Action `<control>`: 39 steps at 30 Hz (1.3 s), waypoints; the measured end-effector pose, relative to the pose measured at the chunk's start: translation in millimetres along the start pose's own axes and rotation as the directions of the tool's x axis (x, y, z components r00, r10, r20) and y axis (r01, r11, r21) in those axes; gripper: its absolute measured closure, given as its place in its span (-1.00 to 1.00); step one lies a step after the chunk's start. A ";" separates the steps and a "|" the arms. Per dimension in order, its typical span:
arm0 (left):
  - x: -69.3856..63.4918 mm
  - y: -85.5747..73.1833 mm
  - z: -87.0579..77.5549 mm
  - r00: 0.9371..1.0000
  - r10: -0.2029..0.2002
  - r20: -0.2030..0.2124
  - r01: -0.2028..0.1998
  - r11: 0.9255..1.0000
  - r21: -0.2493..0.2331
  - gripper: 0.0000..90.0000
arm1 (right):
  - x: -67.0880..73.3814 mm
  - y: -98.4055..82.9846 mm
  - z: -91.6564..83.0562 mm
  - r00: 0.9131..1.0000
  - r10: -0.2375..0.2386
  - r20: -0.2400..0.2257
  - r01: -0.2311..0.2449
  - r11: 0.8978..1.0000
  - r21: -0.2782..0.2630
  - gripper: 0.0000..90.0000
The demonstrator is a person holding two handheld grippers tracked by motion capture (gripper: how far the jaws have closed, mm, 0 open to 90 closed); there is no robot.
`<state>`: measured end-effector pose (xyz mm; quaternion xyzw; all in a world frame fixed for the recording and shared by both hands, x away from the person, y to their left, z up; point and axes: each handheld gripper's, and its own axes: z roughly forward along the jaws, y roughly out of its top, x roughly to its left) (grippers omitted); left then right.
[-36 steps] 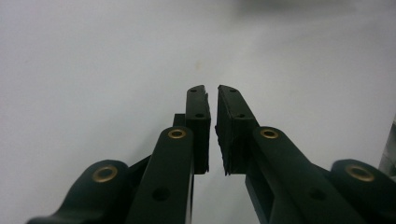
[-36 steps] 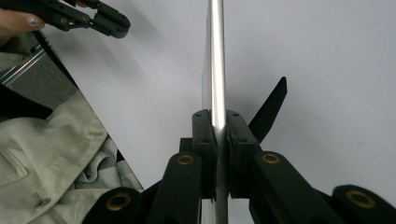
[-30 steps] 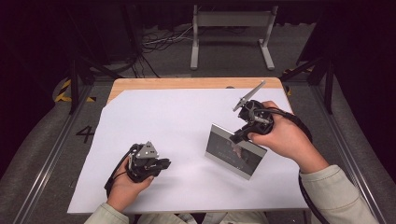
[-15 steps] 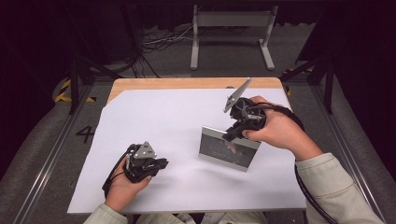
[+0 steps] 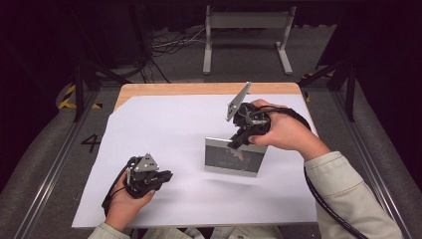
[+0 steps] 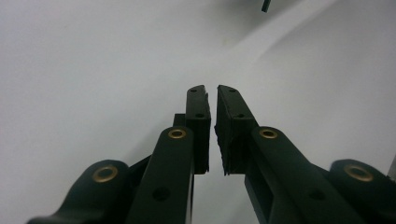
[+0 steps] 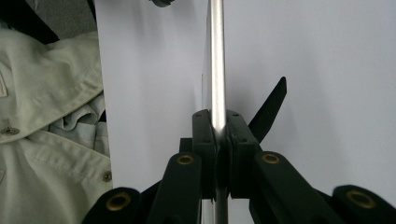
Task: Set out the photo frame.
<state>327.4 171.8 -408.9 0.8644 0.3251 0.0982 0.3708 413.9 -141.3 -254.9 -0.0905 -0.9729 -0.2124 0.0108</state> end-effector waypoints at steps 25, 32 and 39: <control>1.7 -12.3 -10.0 0.999 -0.034 -0.029 0.034 0.999 -0.002 0.86 | -19.4 14.6 31.1 0.989 -0.125 -0.078 0.127 0.992 0.025 0.88; 0.8 -11.9 -8.8 0.999 -0.035 -0.024 0.035 0.999 -0.002 0.85 | -21.1 13.7 39.9 0.989 -0.129 -0.071 0.132 0.990 0.042 0.88; 1.0 -11.1 -8.0 0.999 -0.027 -0.019 0.027 1.000 0.000 0.83 | -24.7 12.3 40.4 0.991 -0.122 -0.055 0.124 0.992 0.026 0.86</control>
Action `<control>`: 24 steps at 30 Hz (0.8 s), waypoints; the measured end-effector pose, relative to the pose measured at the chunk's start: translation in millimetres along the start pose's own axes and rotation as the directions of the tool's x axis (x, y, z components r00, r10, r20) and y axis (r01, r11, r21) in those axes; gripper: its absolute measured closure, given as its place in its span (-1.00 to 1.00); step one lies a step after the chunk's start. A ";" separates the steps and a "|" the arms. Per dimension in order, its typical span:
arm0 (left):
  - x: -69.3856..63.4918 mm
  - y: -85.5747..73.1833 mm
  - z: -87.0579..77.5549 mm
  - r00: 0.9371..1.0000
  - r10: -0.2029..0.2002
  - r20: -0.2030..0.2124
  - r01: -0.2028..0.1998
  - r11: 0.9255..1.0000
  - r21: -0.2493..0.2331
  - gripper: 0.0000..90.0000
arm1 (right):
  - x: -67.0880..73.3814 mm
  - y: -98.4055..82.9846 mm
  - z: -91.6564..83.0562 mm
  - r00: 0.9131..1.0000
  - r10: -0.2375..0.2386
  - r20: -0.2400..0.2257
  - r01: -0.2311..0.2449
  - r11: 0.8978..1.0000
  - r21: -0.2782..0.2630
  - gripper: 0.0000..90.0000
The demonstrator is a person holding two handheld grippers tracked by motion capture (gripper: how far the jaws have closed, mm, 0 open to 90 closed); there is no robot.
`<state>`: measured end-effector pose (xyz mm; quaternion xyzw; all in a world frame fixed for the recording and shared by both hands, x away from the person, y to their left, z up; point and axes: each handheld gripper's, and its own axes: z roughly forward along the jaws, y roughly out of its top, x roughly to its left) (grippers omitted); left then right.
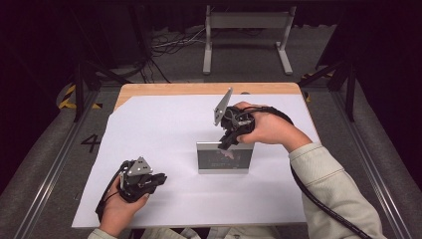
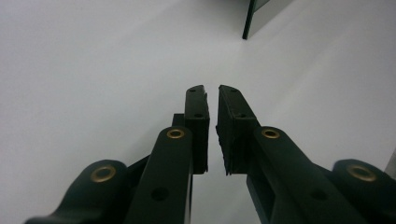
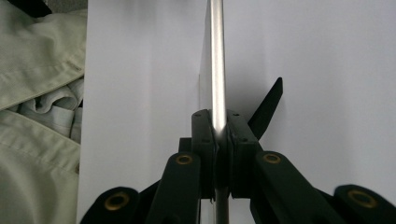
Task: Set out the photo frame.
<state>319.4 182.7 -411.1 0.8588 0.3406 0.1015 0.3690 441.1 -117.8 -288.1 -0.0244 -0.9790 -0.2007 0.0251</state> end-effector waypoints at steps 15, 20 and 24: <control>-0.9 2.3 2.8 1.000 0.000 0.009 0.000 1.000 0.000 0.81 | -4.9 -7.6 -3.9 0.996 -0.017 0.086 0.024 0.997 -0.080 0.64; 0.0 3.6 3.3 1.000 0.003 0.012 -0.003 1.000 0.001 0.80 | -3.6 -9.3 -10.0 0.995 0.003 0.097 0.011 0.989 -0.144 0.32; 0.6 4.4 3.7 1.000 -0.001 0.014 0.001 1.000 -0.005 0.75 | -1.1 -13.8 -17.4 0.992 0.024 0.124 -0.001 0.982 -0.188 0.13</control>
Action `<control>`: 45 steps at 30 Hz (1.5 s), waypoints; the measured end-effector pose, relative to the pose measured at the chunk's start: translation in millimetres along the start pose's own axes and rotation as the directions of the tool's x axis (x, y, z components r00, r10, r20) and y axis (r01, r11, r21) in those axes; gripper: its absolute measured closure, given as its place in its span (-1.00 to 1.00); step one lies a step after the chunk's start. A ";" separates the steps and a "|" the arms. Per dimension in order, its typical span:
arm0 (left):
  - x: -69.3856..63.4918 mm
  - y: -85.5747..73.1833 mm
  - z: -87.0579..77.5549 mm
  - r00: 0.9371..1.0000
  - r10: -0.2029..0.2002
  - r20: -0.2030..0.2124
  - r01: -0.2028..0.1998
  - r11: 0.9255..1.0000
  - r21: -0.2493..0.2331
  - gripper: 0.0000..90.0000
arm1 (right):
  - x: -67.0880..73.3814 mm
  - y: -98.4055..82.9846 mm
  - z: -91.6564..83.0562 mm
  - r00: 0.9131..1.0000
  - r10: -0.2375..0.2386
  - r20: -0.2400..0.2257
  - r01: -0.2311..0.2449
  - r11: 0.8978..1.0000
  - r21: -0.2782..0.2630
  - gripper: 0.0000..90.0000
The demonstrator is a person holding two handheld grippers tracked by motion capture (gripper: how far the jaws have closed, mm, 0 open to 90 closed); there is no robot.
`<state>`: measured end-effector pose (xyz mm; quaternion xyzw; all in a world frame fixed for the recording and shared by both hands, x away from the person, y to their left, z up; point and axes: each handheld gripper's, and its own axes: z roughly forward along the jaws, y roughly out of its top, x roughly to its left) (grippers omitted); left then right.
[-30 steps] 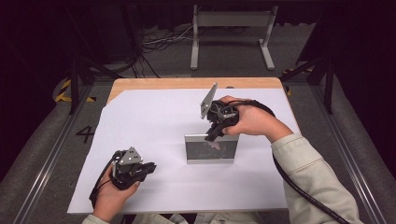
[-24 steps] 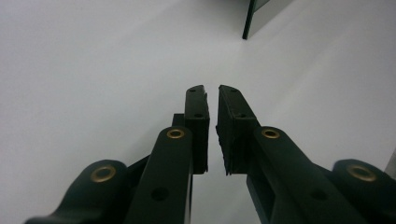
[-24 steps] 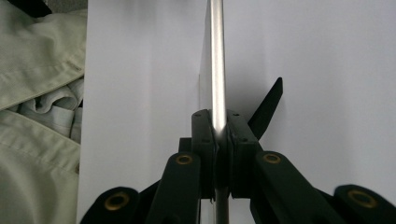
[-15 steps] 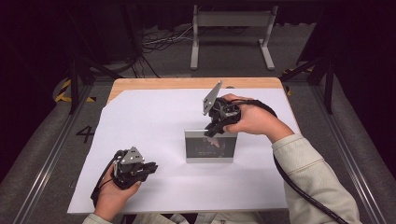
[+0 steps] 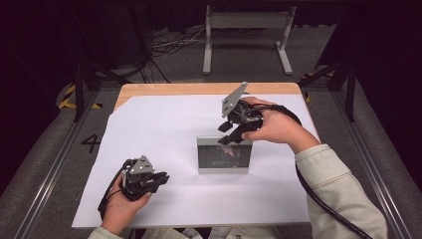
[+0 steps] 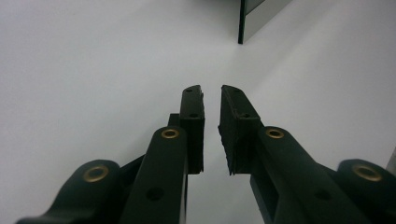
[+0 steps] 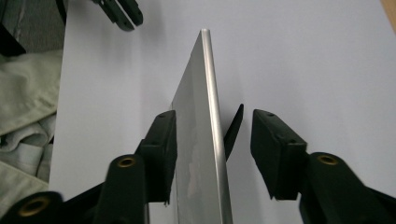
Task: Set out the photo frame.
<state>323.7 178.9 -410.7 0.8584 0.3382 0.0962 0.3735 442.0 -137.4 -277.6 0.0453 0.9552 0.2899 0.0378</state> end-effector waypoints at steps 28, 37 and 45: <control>23.7 7.8 -11.4 0.998 -0.057 0.014 0.058 0.994 -0.089 0.05 | 41.9 -88.7 -95.8 0.914 0.304 0.269 -0.210 0.922 -0.326 -0.30; 24.2 8.7 -11.1 0.999 -0.052 0.013 0.053 0.994 -0.092 0.02 | 59.2 -136.0 -109.2 0.851 0.410 0.327 -0.261 0.872 -0.415 -0.32; 25.5 4.5 -13.0 1.000 -0.003 0.005 0.004 0.996 -0.088 0.01 | 64.0 -180.0 -100.1 0.804 0.490 0.336 -0.314 0.831 -0.460 -0.34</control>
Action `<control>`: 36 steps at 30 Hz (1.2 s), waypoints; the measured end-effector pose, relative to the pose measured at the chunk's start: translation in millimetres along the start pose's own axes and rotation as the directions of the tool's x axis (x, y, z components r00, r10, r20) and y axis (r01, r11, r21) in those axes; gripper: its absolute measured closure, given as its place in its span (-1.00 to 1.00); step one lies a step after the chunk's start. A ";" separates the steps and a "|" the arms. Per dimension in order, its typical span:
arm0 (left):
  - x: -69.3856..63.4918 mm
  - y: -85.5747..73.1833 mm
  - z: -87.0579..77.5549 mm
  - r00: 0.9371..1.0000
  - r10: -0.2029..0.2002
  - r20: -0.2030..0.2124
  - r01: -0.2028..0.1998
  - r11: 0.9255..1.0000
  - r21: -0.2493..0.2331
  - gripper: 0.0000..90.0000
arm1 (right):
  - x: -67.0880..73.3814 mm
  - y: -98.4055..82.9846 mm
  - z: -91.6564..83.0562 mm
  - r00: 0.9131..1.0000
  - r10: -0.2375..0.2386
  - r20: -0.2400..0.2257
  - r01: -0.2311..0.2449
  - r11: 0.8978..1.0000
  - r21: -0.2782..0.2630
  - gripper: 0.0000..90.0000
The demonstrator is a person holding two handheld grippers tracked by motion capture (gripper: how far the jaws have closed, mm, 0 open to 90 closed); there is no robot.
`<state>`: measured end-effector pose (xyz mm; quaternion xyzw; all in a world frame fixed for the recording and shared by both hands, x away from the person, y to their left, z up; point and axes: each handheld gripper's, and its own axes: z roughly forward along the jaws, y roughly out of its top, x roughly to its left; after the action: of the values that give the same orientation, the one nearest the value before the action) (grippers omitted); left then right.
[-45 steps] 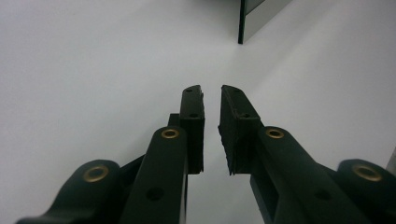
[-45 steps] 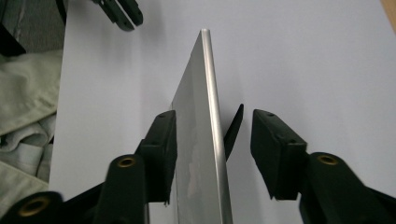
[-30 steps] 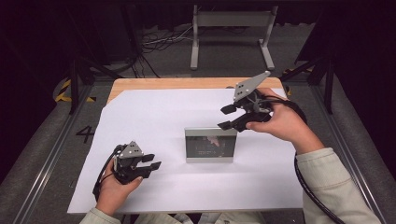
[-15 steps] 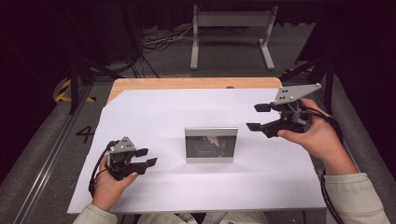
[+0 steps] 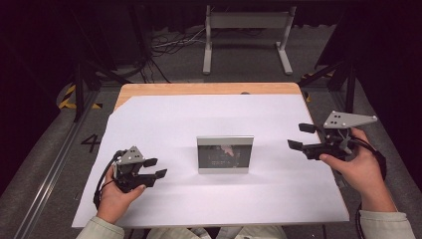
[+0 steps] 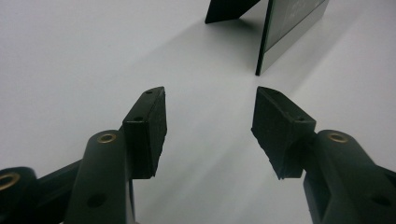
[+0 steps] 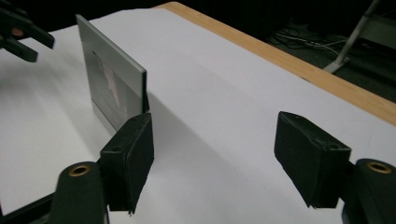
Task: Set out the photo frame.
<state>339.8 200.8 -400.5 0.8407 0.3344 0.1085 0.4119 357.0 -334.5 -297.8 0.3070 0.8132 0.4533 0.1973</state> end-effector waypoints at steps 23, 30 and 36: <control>15.8 -14.9 -7.2 0.998 -0.020 -0.060 0.017 0.999 -0.051 -0.02 | -10.0 -77.4 43.6 0.987 0.126 0.104 -0.126 0.992 -0.009 -0.38; 20.7 -19.1 -1.7 0.997 -0.026 -0.071 0.023 0.999 -0.048 -0.06 | -8.6 -99.7 66.3 0.982 0.147 0.116 -0.154 0.986 0.058 -0.38; 24.3 -21.9 -1.0 0.997 -0.048 -0.067 0.044 0.997 -0.060 -0.09 | -5.2 -111.8 74.8 0.979 0.160 0.124 -0.173 0.980 0.101 -0.41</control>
<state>347.3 226.8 -418.9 0.8161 0.3642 0.1377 0.4271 369.8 -336.8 -431.8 0.4100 0.7960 0.4037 0.1877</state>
